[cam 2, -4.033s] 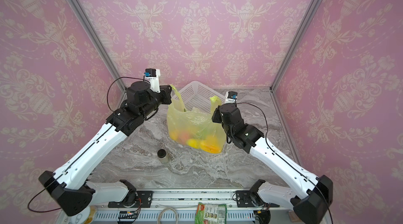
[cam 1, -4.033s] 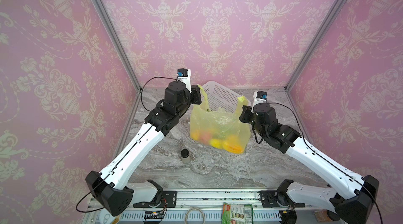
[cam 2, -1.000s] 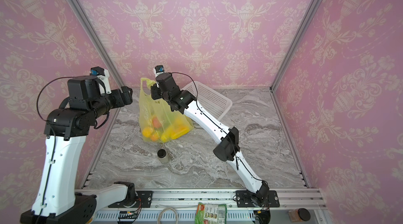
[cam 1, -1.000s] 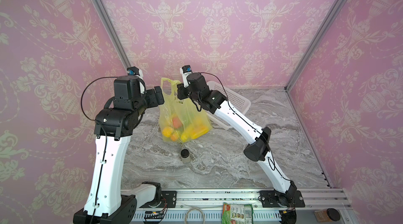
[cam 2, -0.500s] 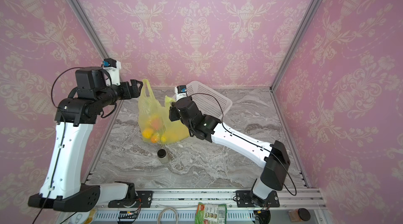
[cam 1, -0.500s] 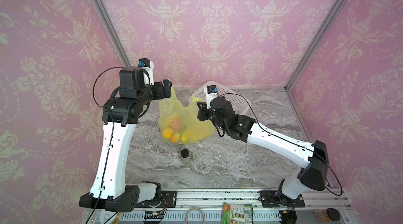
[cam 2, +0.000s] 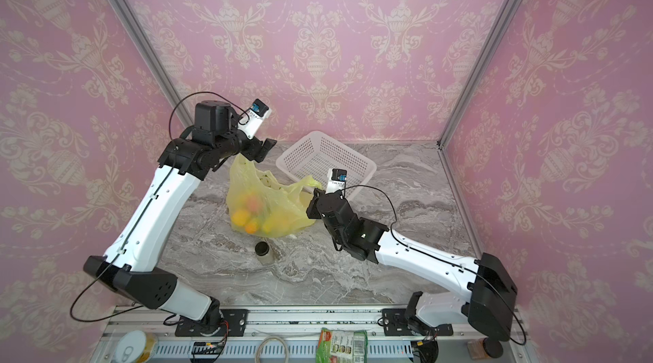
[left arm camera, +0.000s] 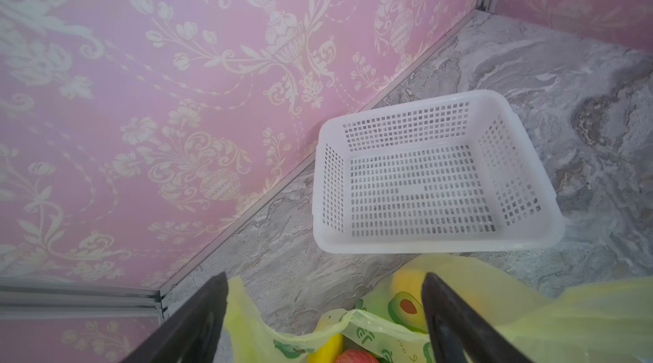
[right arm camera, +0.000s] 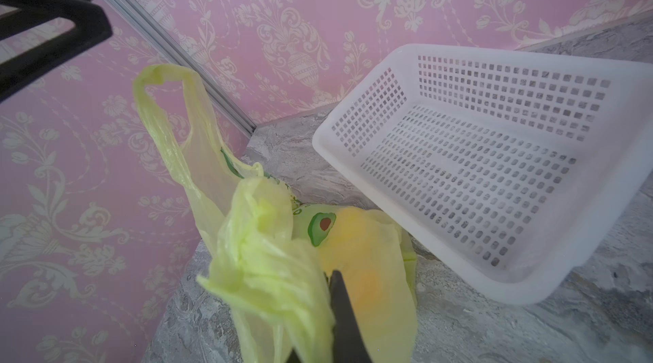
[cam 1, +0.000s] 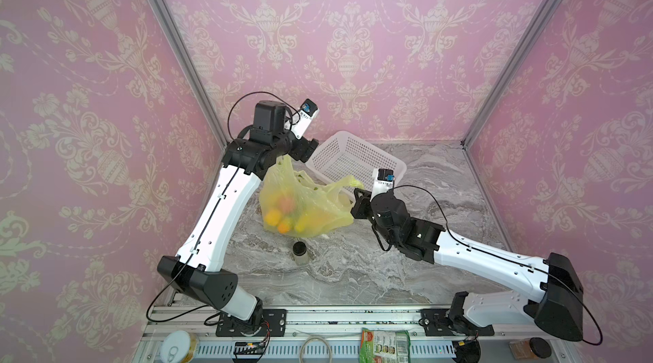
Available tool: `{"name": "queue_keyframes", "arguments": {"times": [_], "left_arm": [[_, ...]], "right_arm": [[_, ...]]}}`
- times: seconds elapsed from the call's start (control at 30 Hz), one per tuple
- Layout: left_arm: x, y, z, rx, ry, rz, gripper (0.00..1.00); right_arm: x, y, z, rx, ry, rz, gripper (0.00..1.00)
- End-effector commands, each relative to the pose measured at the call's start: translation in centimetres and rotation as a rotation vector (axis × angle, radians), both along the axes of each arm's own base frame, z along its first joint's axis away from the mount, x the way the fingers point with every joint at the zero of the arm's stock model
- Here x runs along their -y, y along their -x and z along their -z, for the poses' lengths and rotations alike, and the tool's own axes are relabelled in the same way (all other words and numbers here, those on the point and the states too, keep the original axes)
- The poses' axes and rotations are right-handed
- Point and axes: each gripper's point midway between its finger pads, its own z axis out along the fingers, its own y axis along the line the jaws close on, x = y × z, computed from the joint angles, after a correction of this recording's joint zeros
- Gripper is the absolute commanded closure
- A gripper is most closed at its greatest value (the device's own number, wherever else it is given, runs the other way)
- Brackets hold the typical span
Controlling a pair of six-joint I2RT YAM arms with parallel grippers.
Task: Untie the knot of the plastic bag and take out the fruit
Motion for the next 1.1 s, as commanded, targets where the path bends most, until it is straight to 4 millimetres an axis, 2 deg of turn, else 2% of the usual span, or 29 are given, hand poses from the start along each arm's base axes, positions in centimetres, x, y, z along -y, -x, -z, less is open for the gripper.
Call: {"name": "queue_keyframes", "arguments": {"times": [0.0, 0.07, 0.17, 0.3, 0.47, 0.73, 0.8, 0.87, 0.97, 1.07], "left_arm": [[-0.4, -0.7, 1.9, -0.008, -0.244, 0.048, 0.14], [-0.4, -1.5, 2.9, -0.021, -0.279, 0.052, 0.12], [-0.5, -1.5, 5.8, -0.101, -0.345, 0.083, 0.11], [-1.9, -0.6, 10.4, -0.160, -0.467, 0.103, 0.13], [-3.5, 1.0, 14.4, -0.155, -0.567, 0.115, 0.12], [-2.9, 4.9, 13.3, -0.113, -0.521, 0.212, 0.09], [-2.9, 5.4, 13.7, -0.095, -0.545, 0.228, 0.09], [-2.6, 6.1, 14.9, -0.108, -0.577, 0.267, 0.09], [-2.5, 5.5, 16.3, -0.103, -0.640, 0.270, 0.09], [-1.9, 4.2, 16.1, -0.112, -0.660, 0.266, 0.11]], "right_arm": [[-0.5, 0.5, -0.3, -0.005, -0.057, -0.019, 1.00], [-0.6, 0.7, -0.2, -0.007, -0.060, -0.028, 1.00], [-0.2, 0.9, 0.1, -0.004, -0.057, -0.021, 1.00], [-0.1, 0.9, 0.3, -0.005, -0.040, -0.019, 1.00], [-0.5, 1.1, 0.2, -0.003, -0.052, -0.041, 1.00], [-1.1, 0.5, 0.0, 0.000, -0.041, -0.049, 1.00], [-1.4, 0.2, -0.3, -0.008, -0.039, -0.057, 1.00], [-1.7, 0.1, -0.6, -0.006, -0.038, -0.069, 1.00], [-2.1, 0.5, -1.1, -0.004, -0.054, -0.100, 1.00], [-2.1, 1.2, -1.1, -0.012, -0.069, -0.130, 1.00]]}}
